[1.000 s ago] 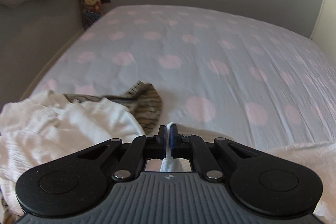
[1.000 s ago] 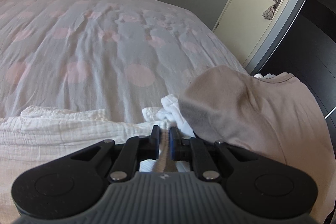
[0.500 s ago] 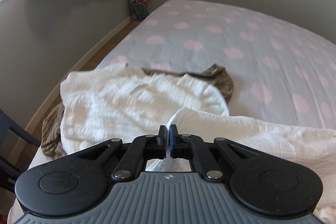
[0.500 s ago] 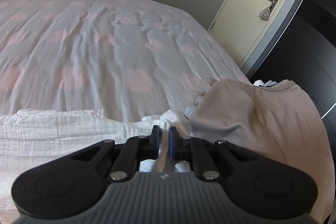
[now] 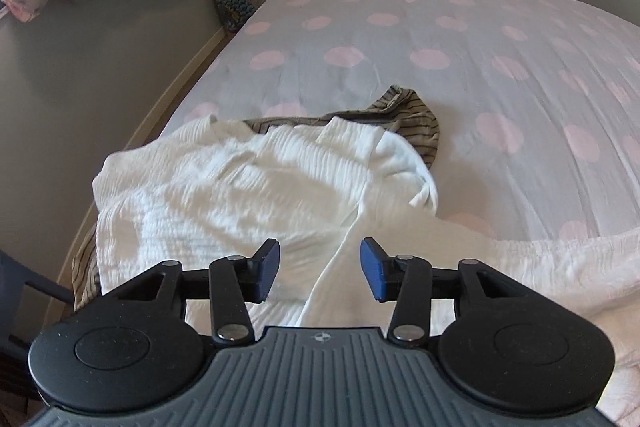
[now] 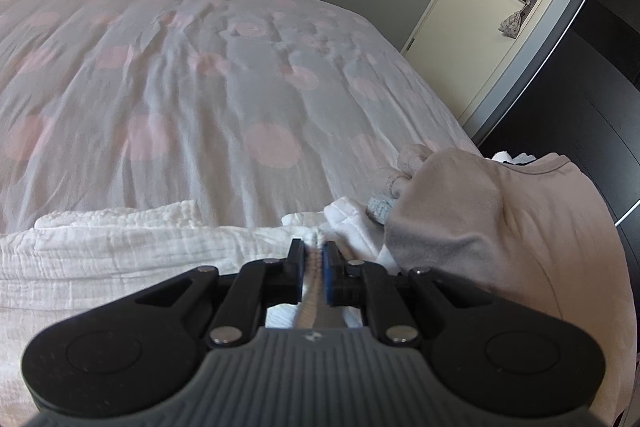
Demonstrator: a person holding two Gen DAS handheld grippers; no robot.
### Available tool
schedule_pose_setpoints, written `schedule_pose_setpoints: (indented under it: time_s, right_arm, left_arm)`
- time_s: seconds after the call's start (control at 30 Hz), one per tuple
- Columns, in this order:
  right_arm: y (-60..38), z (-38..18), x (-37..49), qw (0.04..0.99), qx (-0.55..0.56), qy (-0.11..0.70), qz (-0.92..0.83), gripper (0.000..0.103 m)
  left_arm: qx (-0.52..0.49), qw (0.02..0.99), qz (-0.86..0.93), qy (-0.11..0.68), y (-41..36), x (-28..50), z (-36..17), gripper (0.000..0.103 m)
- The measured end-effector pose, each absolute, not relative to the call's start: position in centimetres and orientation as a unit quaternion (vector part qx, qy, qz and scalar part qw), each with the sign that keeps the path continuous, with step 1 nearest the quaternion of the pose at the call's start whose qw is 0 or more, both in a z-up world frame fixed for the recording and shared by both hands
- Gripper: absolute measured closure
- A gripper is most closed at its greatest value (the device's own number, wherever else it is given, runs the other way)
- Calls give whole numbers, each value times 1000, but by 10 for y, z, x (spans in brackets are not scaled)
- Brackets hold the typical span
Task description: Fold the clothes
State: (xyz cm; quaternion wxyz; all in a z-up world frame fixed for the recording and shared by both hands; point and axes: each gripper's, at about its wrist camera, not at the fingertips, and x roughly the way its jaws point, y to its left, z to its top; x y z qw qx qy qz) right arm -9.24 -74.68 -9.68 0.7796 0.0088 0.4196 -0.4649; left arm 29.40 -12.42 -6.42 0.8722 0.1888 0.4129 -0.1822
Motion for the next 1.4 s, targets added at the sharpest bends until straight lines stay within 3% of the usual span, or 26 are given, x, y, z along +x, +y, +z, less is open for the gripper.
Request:
schedule_pose_setpoints:
  time_s: [0.3,0.33,0.37,0.4,1.0,1.17,1.4]
  right_arm:
    - [-745,-105,-91,772,-10,440,-459,92]
    - [-744,-105,-91,771,-13,442,-458,92]
    - [-744,-105,-92,771,-16,444,-456,92]
    - [-744,-105,-92,770,-19,446,-455,92]
    - [-764,-44,-69,804,-21,373,-462,92]
    - [-787,-42,-29,808,-33,363,-462,92]
    - [-814,-83,20,808,-45,387,-442,92]
  left_arm:
    - [142,861,-179,455,-162,344,-117,62]
    - [127,859,-184,461,-162,346,-121,67]
    - [116,859,-189,462,-161,345,-123,88]
    - [110,862,-192,457,-161,343,-121,101]
    - [111,934,-139,311,-148,345,7,101]
    - [121,939,-116,299,-173,377,3,101]
    - [146,934,-94,313,-203,415,-41,101]
